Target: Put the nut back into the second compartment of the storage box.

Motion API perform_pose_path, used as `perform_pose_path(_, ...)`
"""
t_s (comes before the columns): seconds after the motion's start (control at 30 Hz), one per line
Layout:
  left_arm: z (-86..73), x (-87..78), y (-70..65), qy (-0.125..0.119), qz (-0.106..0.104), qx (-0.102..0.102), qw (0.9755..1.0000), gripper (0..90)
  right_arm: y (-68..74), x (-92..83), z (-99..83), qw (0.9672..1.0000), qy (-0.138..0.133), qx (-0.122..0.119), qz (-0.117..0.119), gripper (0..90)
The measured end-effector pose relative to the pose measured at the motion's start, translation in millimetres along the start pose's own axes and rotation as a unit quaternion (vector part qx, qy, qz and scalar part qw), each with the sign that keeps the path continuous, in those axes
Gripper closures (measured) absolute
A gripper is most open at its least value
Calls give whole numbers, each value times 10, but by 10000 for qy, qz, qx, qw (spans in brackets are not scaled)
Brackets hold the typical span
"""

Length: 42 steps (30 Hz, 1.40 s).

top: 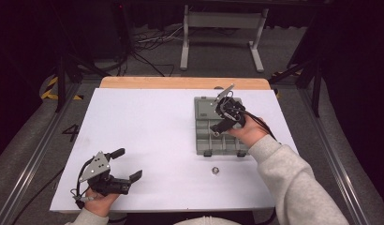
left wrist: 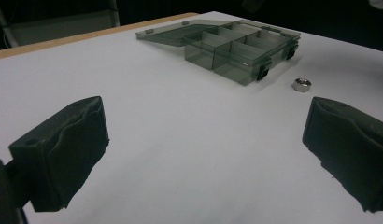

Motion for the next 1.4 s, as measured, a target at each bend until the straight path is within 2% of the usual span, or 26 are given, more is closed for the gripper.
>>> perform_pose_path(0.1, -2, -2, -4, -16, 6, -50, 10000, 11, 159, -206, -38, 9994, -209, -222, 132, 245)
perform_pose_path(0.17, -4, -1, 1, -14, 14, -34, 10000, 10, 246, -307, -63, 9989, -282, -331, 156, 229)
perform_pose_path(0.2, -4, -1, 1, -14, 14, -34, 10000, 11, 246, -307, -63, 9989, -282, -331, 156, 229)
perform_pose_path(0.23, -4, 2, 2, -5, 16, -12, 10000, 10, 363, -424, -102, 9980, -378, -465, 198, 204)
perform_pose_path(0.27, -4, 2, 2, -5, 16, -12, 10000, 10, 363, -424, -102, 9980, -378, -465, 198, 204)
perform_pose_path(0.33, -4, 4, 0, -4, 16, -21, 10000, 11, 486, -502, -158, 9969, -434, -588, 296, 200)
perform_pose_path(0.4, -4, 4, -2, -2, 17, -30, 10000, 10, 519, -510, -174, 9968, -428, -603, 311, 199)
perform_pose_path(0.47, -6, 4, -2, 0, 19, -36, 10000, 10, 627, -494, -242, 9960, -389, -704, 391, 199)
perform_pose_path(0.67, -7, 5, 1, 2, 30, -40, 10000, 10, 802, -326, -385, 9946, -227, -815, 597, 204)
perform_pose_path(0.83, -6, 3, 4, -11, 24, -14, 10000, 9, 932, -68, -538, 9929, 91, -831, 846, 237)
perform_pose_path(1.0, -6, 1, -2, -25, 34, -55, 10000, 9, 1008, 122, -626, 9912, 402, -851, 925, 290)
perform_pose_path(1.17, -3, -2, -4, -39, 29, -47, 10000, 9, 1024, 279, -682, 9886, 651, -839, 1067, 399)
perform_pose_path(1.27, -3, -2, -6, -40, 20, -48, 10000, 9, 1022, 365, -707, 9873, 826, -872, 1037, 462)
perform_pose_path(1.4, -4, -1, -7, -38, 48, -37, 10000, 9, 992, 420, -718, 9869, 931, -825, 1028, 573)
Point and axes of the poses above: each handheld gripper's, and its own axes: x roughly forward along the jaws, z roughly out of its top, y roughly to its left, the point moved 1 cm from there along x, roughly forward along the jaws, and after that the axes turned 2 degrees about -y, right-handed, at the moved point
